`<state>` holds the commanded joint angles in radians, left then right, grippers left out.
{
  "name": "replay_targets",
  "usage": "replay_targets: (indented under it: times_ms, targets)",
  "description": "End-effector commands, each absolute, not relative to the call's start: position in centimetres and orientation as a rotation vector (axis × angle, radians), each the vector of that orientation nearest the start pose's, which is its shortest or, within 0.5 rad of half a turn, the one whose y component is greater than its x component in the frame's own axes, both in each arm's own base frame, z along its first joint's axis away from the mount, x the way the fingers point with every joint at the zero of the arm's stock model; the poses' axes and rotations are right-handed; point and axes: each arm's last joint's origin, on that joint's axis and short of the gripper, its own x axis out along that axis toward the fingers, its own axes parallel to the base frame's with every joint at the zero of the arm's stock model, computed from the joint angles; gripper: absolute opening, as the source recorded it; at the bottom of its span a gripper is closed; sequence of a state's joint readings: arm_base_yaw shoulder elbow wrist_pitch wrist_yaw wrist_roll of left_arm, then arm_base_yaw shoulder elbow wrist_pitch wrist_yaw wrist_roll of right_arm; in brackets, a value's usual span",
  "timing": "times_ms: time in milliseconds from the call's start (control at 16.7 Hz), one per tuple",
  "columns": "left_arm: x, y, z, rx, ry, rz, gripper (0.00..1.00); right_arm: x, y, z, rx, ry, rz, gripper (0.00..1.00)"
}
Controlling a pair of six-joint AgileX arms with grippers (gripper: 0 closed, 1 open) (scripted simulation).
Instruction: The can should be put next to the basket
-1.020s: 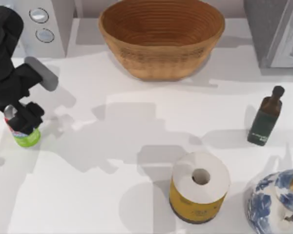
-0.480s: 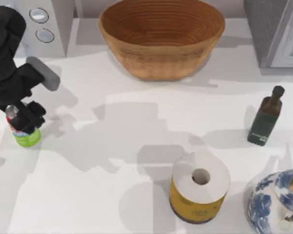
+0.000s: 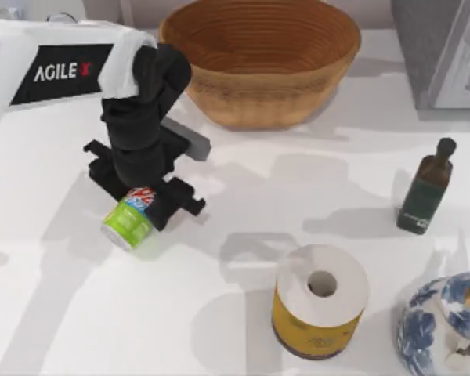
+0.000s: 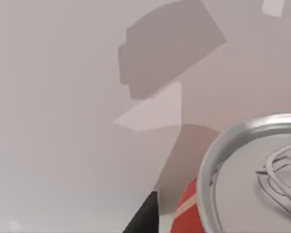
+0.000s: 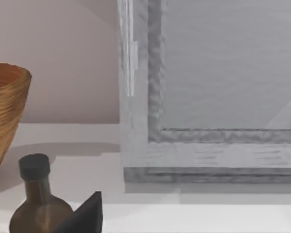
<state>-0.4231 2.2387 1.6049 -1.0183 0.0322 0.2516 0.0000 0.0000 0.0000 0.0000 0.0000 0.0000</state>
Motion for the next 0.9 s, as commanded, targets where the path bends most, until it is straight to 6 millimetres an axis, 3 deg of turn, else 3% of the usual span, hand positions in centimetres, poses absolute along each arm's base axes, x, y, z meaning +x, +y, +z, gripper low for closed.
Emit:
replay_targets:
  times_ms: [240,480,720,900]
  targets:
    - [36.6,-24.5,9.9,0.361,1.688,-0.343,0.0,10.6,-0.1,16.0,0.0,0.0,0.0,1.0]
    - [36.0,-29.5,12.0,0.192,1.683,-0.135,0.0,10.6,-0.1,16.0,0.0,0.0,0.0,1.0]
    - [36.6,-31.1,16.6,0.05,1.599,-0.034,0.0,10.6,-0.1,16.0,0.0,0.0,0.0,1.0]
    - [37.0,-30.9,18.0,0.016,1.569,-0.015,0.0,10.6,-0.1,16.0,0.0,0.0,0.0,1.0]
